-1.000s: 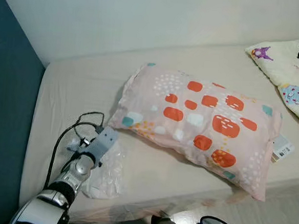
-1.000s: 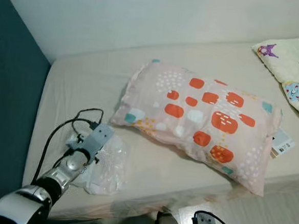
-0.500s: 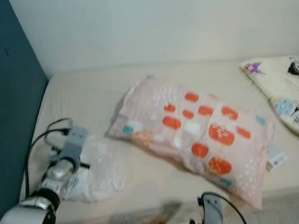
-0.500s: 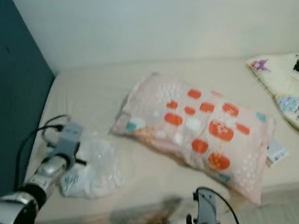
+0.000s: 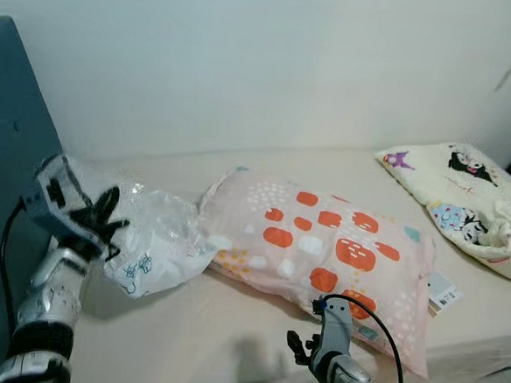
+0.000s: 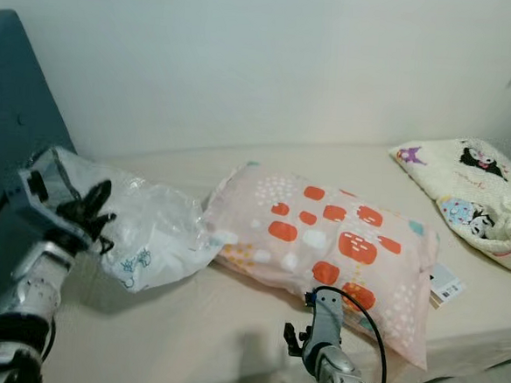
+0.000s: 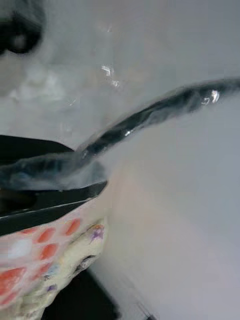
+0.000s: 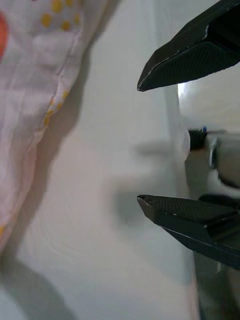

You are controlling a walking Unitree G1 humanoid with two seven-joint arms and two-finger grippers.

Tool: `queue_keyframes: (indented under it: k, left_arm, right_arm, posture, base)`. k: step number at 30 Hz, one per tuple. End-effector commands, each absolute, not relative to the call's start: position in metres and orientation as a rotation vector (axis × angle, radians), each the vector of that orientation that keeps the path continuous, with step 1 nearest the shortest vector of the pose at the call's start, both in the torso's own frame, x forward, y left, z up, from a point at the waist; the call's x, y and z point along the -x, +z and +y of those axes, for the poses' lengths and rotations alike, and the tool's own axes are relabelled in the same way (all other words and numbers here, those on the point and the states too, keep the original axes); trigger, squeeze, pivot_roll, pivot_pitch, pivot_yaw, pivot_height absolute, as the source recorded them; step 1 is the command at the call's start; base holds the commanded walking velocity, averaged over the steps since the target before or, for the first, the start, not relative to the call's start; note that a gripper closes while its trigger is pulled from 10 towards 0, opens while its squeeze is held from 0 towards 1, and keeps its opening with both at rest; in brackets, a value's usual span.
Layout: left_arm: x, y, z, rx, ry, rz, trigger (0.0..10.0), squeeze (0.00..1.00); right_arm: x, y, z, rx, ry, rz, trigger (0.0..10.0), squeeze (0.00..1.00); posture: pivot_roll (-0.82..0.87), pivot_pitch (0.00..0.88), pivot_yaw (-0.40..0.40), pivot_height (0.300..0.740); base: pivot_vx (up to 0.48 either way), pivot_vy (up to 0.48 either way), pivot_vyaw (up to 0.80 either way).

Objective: Clean up the room

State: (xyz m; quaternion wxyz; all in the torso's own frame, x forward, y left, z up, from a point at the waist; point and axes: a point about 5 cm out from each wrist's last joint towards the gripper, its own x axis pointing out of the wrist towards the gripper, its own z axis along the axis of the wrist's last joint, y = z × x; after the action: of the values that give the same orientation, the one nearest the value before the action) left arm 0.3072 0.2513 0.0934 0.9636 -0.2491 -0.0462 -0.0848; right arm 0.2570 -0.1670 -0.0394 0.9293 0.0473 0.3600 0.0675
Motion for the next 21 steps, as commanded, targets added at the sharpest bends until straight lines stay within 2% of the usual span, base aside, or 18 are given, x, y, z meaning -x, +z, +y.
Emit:
queue_keyframes:
  k: [1, 2, 4, 7, 12, 16, 21]
  left_arm:
    - [-0.3, 0.092, 0.245, 0.505, -0.221, -0.111, 10.0, 0.0]
    - [-0.3, 0.092, 0.245, 0.505, -0.221, -0.111, 10.0, 0.0]
    - [-0.282, 0.083, 0.23, 0.566, -0.305, -0.079, 10.0, 0.0]
    - [-0.275, 0.072, 0.219, 0.624, -0.34, 0.014, 10.0, 0.0]
    - [-0.272, 0.068, 0.207, 0.629, -0.381, 0.051, 10.0, 0.0]
    - [-0.274, 0.069, 0.19, 0.617, -0.45, 0.064, 10.0, 0.0]
    - [-0.273, 0.071, 0.183, 0.618, -0.479, 0.071, 10.0, 0.0]
  right_arm:
    - [-0.257, -0.039, -0.167, -0.078, 0.159, 0.738, 10.0, 0.0]
    - [-0.257, -0.039, -0.167, -0.078, 0.159, 0.738, 10.0, 0.0]
    - [-0.256, -0.04, -0.167, -0.069, 0.17, 0.753, 10.0, 0.0]
    - [-0.256, -0.04, -0.167, -0.072, 0.177, 0.756, 10.0, 0.0]
    - [-0.258, -0.039, -0.163, -0.073, 0.189, 0.748, 10.0, 0.0]
    - [-0.261, -0.037, -0.161, -0.074, 0.191, 0.736, 10.0, 0.0]
    - [-0.261, -0.037, -0.161, -0.08, 0.192, 0.734, 10.0, 0.0]
  posture:
    - [0.03, 0.002, -0.069, 0.74]
    - [0.03, 0.002, -0.069, 0.74]
    - [0.05, 0.0, -0.074, 0.74]
    - [0.05, 0.0, -0.075, 0.74]
    - [0.05, 0.0, -0.062, 0.74]
    - [0.05, 0.0, -0.05, 0.74]
    - [0.04, 0.0, -0.044, 0.74]
  base:
    - [0.0, 0.0, 0.75]
    - [0.0, 0.0, 0.75]
    - [0.0, 0.0, 0.75]
    - [-0.345, 0.0, 0.75]
    - [-0.453, 0.0, 0.75]
    - [0.0, 0.0, 0.75]
    - [0.0, 0.0, 0.75]
